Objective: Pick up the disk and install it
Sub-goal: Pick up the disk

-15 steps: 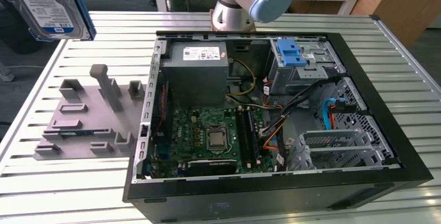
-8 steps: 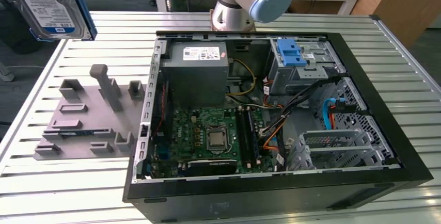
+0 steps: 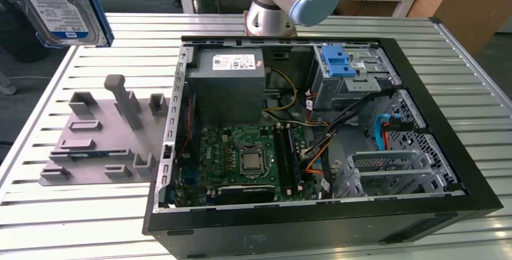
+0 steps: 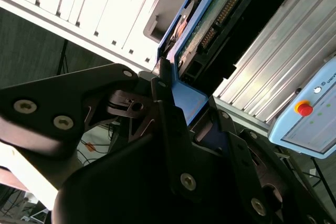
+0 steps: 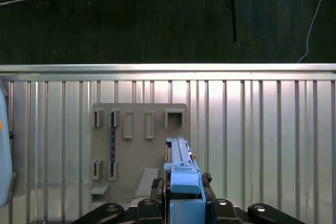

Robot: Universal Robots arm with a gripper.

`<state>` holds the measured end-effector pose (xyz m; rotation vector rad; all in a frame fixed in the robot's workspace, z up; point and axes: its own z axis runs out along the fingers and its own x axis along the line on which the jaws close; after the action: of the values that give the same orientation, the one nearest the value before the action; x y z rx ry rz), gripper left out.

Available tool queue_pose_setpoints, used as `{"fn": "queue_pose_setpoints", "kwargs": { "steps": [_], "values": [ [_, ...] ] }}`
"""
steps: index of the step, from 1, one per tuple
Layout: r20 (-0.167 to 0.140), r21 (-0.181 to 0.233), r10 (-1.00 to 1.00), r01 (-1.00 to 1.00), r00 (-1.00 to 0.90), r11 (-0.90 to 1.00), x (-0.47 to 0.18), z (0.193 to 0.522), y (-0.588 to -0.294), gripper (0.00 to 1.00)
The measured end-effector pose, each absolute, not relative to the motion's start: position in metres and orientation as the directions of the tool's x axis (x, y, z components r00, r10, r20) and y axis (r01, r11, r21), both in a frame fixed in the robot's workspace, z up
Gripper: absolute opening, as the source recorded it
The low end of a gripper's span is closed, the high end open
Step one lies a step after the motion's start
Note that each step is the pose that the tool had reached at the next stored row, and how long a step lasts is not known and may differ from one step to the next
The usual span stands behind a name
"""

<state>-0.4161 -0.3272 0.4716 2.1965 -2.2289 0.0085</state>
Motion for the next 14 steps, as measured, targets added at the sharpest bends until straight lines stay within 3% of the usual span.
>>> {"fn": "queue_pose_setpoints", "kwargs": {
  "steps": [14],
  "values": [
    [0.013,0.005,-1.0,-1.0,-0.015,0.015,-0.4105,0.4717,-0.3272,0.36]
  ]
}}
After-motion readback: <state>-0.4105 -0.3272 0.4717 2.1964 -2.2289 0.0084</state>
